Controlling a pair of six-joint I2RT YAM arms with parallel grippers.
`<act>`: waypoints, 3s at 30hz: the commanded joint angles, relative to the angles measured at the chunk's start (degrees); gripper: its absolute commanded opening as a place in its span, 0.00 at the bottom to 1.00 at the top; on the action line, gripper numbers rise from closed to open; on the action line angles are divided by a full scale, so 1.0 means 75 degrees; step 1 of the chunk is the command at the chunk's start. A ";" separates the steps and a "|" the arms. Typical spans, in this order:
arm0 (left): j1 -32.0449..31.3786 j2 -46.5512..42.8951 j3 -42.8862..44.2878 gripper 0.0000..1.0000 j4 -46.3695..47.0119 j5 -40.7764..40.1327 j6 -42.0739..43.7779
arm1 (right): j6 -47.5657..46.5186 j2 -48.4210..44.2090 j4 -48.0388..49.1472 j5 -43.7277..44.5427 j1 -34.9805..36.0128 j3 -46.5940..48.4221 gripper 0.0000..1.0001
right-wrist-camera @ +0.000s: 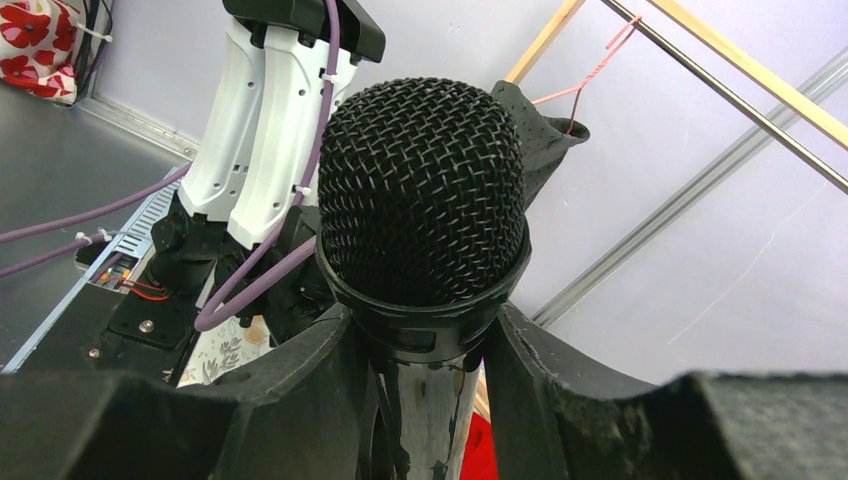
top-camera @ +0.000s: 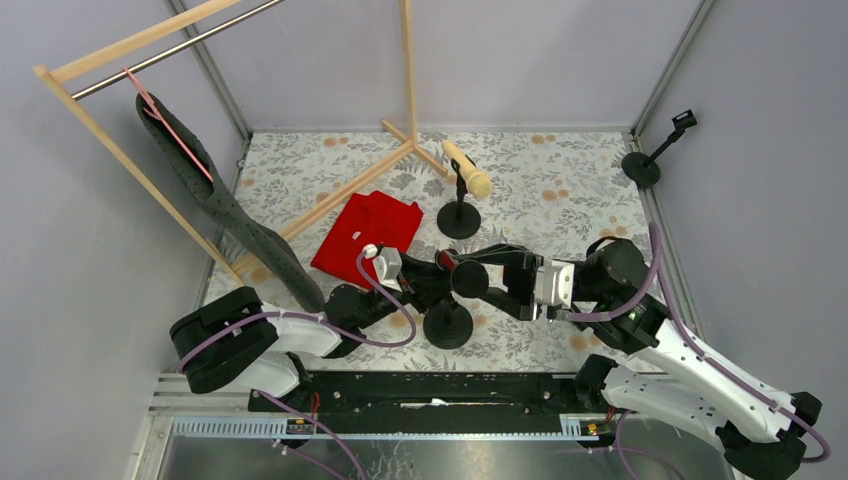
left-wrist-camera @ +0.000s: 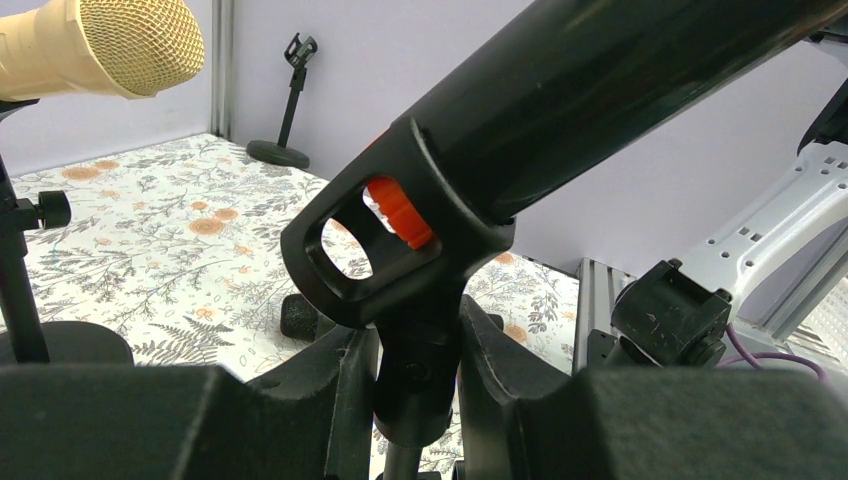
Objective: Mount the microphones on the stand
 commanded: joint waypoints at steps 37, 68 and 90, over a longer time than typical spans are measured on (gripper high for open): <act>-0.0188 -0.0285 -0.0114 0.00 0.0990 0.0986 0.0103 | -0.1060 0.1297 -0.3451 0.2699 0.0668 -0.0037 0.00; -0.0182 -0.0213 -0.0091 0.00 0.0979 0.0993 0.0164 | -0.0339 0.1233 -0.3618 0.3116 0.0775 -0.0850 0.00; -0.0183 -0.0308 -0.0102 0.00 0.0990 0.1067 0.0199 | -0.0271 0.1557 -0.4090 0.3701 0.0848 -0.1225 0.00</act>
